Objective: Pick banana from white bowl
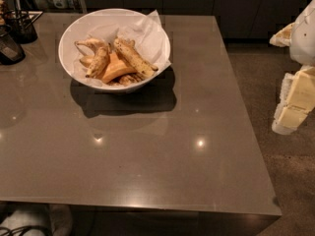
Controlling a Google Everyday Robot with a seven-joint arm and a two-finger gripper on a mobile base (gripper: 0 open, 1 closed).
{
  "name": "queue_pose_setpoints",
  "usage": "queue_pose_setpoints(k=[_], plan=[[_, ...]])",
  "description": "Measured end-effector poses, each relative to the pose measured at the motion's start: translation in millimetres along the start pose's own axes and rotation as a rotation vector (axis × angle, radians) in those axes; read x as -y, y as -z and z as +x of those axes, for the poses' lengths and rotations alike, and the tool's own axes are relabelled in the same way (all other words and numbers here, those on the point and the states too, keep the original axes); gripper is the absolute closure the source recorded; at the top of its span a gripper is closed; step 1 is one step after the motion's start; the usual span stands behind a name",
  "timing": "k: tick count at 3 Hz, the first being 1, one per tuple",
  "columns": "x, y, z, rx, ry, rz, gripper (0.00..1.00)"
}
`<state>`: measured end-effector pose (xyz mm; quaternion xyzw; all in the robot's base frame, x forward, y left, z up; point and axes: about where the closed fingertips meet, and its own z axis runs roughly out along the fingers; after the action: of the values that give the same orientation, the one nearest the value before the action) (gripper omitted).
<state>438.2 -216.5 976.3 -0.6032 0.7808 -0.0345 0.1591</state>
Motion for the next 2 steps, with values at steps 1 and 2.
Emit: queue_pose_setpoints(k=[1, 2], plan=[[1.9, 1.8, -5.6, 0.004, -0.007, 0.005, 0.00], [4.9, -2.5, -22.4, -0.015, 0.015, -0.018, 0.00]])
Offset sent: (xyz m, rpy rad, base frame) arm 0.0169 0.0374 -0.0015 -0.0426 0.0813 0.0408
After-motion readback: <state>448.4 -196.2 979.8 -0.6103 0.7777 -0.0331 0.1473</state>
